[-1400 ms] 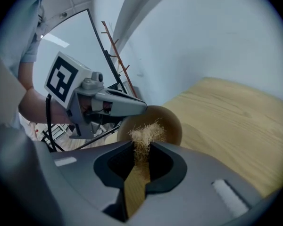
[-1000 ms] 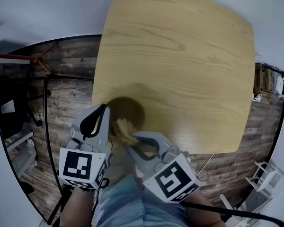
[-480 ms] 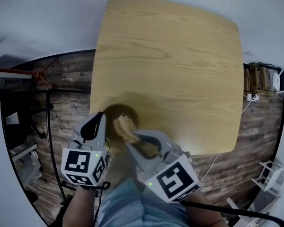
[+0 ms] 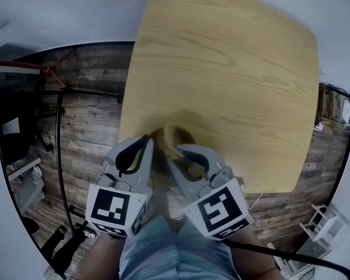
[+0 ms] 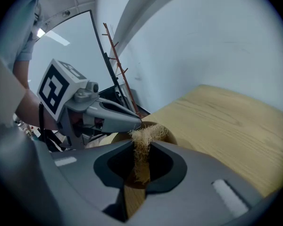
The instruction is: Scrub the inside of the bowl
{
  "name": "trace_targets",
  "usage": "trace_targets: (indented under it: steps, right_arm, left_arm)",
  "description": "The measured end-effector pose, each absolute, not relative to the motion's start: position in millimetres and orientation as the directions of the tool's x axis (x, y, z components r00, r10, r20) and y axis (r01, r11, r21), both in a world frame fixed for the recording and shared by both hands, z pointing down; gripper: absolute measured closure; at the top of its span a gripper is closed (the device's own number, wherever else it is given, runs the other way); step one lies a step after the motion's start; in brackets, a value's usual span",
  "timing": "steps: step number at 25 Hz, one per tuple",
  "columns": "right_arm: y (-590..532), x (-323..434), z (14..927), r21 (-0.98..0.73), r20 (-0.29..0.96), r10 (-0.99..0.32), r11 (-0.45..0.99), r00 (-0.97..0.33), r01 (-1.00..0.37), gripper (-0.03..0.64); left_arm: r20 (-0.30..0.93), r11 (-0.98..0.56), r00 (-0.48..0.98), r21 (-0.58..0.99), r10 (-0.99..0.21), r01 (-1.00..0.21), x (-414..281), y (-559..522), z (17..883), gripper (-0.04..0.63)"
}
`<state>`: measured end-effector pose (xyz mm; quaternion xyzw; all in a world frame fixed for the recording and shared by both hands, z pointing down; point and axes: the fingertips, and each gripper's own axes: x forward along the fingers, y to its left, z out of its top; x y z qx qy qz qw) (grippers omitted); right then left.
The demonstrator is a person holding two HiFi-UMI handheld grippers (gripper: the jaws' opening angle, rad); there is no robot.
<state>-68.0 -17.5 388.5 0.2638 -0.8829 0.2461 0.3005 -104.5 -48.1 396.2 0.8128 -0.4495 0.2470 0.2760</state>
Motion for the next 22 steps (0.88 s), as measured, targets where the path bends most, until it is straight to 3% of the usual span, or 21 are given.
trace_targets:
  steps: [15, 22]
  right_arm:
    - [20, -106, 393, -0.344, 0.662, -0.113, 0.832, -0.741, -0.434, 0.56]
    - [35, -100, 370, -0.357, 0.608, -0.13, 0.836, -0.783, -0.416, 0.56]
  left_arm:
    - [0.648, -0.425, 0.472, 0.243, -0.598, -0.872, -110, -50, 396, 0.563]
    - [0.651, -0.457, 0.441, 0.158, -0.618, -0.875, -124, -55, 399, 0.563]
